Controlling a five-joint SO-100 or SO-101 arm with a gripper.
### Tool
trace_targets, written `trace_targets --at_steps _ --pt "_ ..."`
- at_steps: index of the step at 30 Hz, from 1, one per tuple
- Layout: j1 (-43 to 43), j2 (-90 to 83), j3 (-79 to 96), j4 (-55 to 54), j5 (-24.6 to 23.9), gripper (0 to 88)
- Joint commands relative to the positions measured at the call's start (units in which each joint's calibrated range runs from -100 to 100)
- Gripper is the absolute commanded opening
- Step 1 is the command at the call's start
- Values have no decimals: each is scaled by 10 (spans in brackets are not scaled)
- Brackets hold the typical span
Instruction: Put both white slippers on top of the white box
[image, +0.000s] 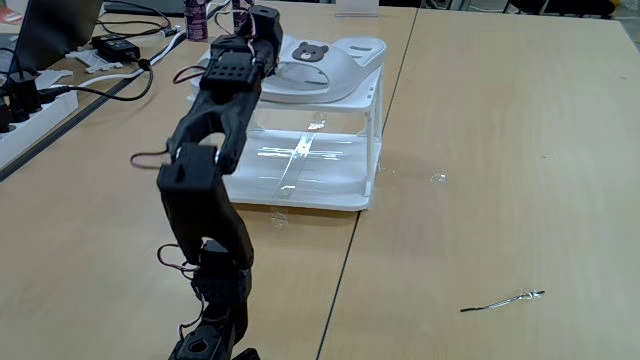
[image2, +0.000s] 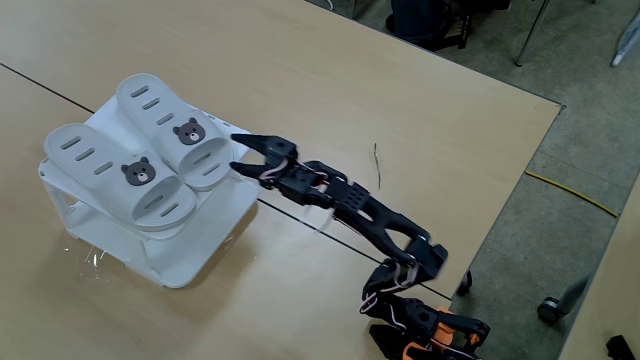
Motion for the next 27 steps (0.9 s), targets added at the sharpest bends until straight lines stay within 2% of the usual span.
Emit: trace_targets --at_steps 1,3,6,8,11,13,17,20,24,27 --pt "3 -123 30 -3 4 255" --pt "3 -139 26 -6 4 222" --pt "-4 -154 0 -12 4 0" --pt "-3 -152 2 -100 4 8" --pt "2 -153 45 -313 4 7" --pt "3 -173 132 -526 4 7" --pt "-3 -271 305 -773 4 7" --pt "0 -378 479 -875 4 7" --pt "-37 -475 733 -1079 4 7" --pt "-34 -527 761 -1126 4 7"
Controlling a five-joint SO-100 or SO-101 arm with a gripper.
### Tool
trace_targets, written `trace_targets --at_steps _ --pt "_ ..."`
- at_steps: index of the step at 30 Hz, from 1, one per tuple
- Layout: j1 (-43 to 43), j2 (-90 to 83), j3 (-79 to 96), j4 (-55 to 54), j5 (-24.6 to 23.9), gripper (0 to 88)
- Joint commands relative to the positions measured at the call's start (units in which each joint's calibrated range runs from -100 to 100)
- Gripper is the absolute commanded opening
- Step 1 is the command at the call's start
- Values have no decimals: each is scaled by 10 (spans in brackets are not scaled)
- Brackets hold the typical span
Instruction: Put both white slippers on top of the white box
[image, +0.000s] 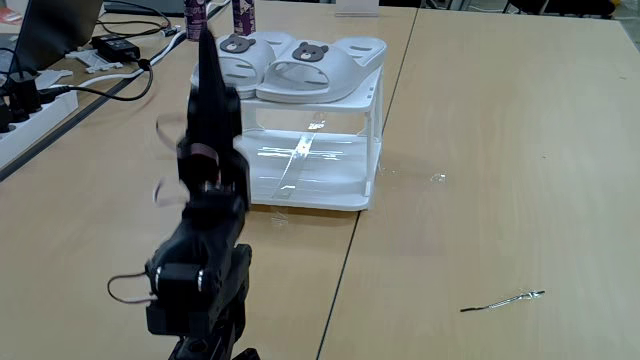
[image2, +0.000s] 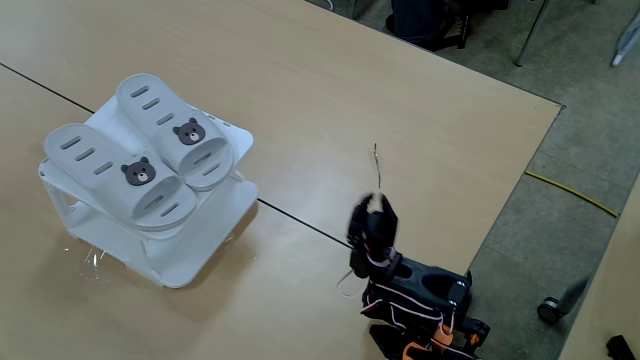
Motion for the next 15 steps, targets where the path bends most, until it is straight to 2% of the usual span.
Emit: trace_targets --at_steps 1,7,15 --pt "0 -83 27 -67 4 7" --pt "-1 -232 27 -69 4 7" --pt "-1 -232 26 -75 4 7"
